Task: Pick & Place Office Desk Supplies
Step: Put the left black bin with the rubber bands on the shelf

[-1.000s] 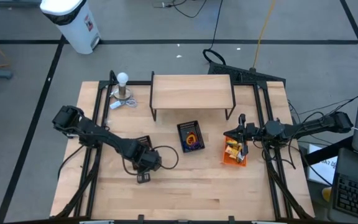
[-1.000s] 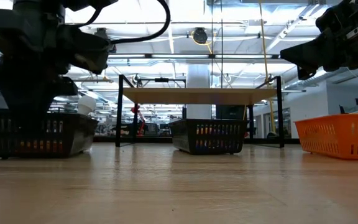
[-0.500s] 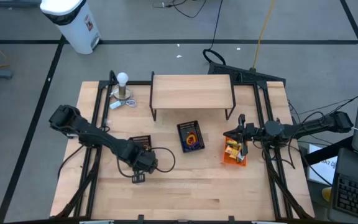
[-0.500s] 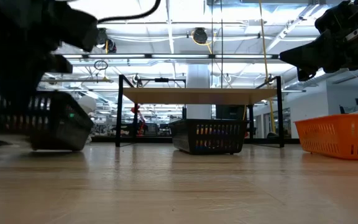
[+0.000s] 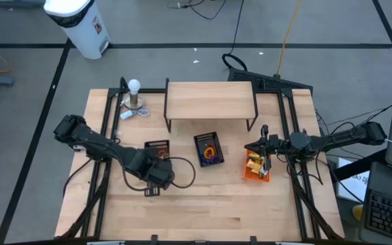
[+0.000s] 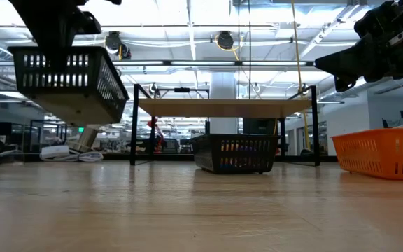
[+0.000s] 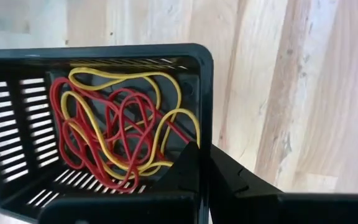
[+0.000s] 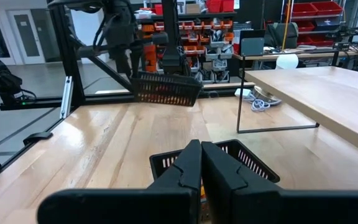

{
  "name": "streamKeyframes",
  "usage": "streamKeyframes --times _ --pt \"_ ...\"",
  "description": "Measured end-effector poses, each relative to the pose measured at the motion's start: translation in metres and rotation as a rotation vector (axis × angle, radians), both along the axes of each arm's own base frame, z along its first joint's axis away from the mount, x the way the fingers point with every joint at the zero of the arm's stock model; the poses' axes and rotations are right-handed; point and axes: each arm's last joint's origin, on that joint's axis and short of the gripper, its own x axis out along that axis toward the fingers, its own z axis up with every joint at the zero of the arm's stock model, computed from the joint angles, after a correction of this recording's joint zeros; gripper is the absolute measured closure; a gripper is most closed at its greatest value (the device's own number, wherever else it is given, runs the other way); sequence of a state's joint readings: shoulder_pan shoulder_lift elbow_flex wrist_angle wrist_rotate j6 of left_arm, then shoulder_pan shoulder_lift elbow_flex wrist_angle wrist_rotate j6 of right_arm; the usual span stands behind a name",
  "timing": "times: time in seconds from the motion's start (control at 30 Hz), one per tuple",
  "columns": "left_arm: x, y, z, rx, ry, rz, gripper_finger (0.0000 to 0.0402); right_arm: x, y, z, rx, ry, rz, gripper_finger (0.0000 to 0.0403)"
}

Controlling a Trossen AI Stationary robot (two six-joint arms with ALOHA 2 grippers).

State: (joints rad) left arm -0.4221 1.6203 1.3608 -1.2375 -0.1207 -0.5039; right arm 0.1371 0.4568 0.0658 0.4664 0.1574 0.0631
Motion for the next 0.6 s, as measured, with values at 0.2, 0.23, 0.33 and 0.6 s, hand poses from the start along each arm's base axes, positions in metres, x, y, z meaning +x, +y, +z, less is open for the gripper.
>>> streamKeyframes --times 0.2,0.23,0.33,0.6 --pt "-0.006 0.001 0.008 0.035 0.048 0.017 0.0398 0.000 0.000 0.000 -0.003 0.000 0.000 0.0403" --pt "-0.007 0.002 0.010 0.040 0.059 0.018 0.0398 0.000 0.000 0.000 -0.003 0.000 0.000 0.0403" --pt "-0.010 0.003 0.022 0.060 0.081 0.033 0.0398 0.000 0.000 0.000 -0.003 0.000 0.000 0.0403" --pt "-0.009 0.014 0.074 0.108 0.003 -0.013 0.0398 0.000 0.000 0.000 -0.003 0.000 0.000 0.0403"
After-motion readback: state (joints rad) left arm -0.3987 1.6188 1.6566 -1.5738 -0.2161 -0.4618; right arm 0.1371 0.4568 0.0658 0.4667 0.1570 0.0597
